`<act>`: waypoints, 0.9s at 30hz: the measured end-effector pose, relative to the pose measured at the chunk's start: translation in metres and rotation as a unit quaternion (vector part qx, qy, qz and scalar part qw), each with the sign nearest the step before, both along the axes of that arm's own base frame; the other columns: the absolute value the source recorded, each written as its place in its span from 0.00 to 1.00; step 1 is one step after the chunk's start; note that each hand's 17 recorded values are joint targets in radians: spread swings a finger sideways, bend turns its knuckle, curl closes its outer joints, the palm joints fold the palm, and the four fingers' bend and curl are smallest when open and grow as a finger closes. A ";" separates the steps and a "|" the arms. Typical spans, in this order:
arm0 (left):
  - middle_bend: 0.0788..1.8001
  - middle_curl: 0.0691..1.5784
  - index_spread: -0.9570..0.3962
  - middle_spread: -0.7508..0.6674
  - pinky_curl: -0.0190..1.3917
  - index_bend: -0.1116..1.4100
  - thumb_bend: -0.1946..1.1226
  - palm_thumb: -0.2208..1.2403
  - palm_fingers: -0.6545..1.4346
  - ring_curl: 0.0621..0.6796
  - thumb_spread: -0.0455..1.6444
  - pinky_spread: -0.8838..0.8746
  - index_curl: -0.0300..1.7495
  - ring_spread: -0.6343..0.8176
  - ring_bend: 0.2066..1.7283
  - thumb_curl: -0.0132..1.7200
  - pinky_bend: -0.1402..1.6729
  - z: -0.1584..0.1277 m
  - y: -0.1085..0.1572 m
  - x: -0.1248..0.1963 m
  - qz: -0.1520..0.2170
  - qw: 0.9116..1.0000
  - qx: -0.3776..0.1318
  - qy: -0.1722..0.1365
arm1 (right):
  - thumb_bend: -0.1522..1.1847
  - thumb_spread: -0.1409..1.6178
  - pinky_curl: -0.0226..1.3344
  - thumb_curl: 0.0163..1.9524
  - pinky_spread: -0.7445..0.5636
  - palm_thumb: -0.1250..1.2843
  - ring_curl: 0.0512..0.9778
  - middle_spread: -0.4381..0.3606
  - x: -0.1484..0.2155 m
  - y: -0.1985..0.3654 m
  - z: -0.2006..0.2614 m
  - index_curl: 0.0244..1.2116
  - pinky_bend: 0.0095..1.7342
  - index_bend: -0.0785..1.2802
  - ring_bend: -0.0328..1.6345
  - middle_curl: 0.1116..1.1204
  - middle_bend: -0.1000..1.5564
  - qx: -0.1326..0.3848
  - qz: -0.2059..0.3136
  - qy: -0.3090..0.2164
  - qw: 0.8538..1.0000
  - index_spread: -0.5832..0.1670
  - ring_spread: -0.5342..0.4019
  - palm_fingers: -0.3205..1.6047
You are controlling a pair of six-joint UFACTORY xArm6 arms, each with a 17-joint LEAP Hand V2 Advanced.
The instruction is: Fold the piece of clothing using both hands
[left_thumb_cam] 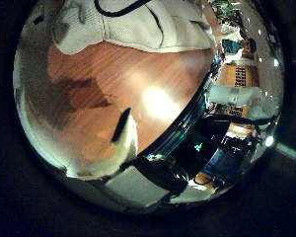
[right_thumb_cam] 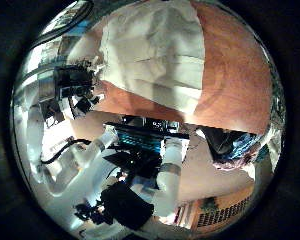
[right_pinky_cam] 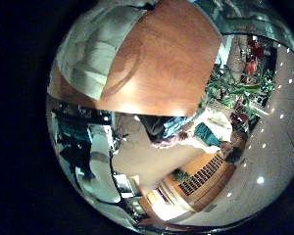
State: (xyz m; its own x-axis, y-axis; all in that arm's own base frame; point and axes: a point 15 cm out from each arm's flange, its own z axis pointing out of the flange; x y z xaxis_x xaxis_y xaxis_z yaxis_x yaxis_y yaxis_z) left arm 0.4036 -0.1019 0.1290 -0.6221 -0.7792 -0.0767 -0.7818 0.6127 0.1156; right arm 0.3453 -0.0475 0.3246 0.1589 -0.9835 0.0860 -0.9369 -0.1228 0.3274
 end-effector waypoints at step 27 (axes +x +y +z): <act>0.47 0.52 0.29 0.16 0.42 0.34 0.15 0.74 0.79 0.73 0.69 0.13 0.46 0.12 0.70 0.33 0.62 0.065 -0.040 0.039 -0.011 0.999 0.035 -0.002 | 0.12 0.78 0.22 0.11 0.77 0.28 0.26 0.50 -0.031 0.011 -0.040 0.21 0.26 0.17 0.38 0.27 0.22 0.002 0.019 0.061 0.998 0.37 0.58 0.32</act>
State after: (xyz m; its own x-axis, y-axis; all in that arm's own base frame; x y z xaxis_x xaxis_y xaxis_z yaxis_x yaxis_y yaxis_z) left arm 0.4430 -0.1421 0.1941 -0.6378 -0.7585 -0.1337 -0.7694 0.6194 0.1561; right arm 0.3146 -0.0368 0.2843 0.2052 -0.9769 0.0601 -0.8847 -0.1589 0.4383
